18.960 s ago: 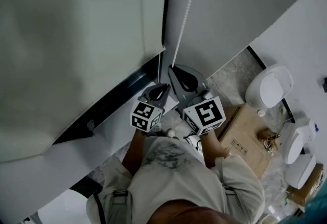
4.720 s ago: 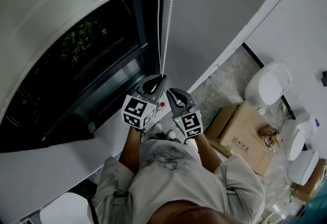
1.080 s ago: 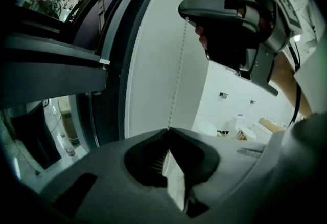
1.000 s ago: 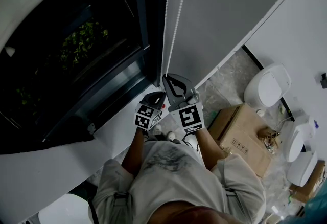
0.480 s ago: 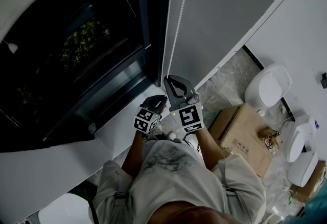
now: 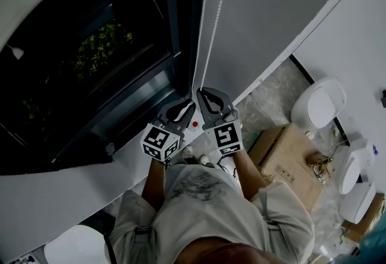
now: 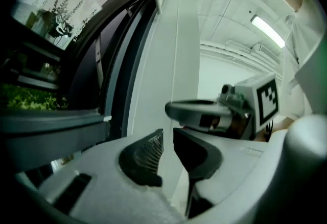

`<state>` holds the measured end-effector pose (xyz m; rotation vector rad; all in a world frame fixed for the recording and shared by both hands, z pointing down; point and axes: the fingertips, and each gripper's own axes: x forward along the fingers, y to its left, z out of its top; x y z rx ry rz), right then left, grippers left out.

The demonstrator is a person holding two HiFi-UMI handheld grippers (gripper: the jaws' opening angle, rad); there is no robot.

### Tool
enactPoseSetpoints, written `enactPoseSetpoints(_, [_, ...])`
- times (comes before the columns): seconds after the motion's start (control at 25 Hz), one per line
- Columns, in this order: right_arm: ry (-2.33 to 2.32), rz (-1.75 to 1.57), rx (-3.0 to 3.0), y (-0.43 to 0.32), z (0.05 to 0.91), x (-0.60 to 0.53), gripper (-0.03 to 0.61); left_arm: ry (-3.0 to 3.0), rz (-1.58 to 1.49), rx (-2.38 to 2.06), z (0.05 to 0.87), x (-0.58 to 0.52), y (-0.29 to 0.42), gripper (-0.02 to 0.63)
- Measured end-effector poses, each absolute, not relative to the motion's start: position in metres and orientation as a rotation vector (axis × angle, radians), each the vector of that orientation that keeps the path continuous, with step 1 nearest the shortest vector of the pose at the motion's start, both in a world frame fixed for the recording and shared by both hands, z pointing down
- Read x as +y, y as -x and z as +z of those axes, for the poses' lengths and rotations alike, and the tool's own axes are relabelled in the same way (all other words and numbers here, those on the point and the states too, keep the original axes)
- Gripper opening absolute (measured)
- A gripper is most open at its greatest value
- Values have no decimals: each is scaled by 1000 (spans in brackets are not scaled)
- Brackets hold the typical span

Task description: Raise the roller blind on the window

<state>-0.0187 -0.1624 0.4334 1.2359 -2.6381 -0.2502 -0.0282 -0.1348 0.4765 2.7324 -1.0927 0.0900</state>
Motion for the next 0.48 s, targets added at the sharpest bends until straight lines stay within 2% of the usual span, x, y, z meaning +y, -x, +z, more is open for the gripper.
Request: enactPoseSetpoints(0.48, [-1227, -239, -2655, 17, 434, -162, 11, -2944, -72, -1150, 338, -154, 12, 103])
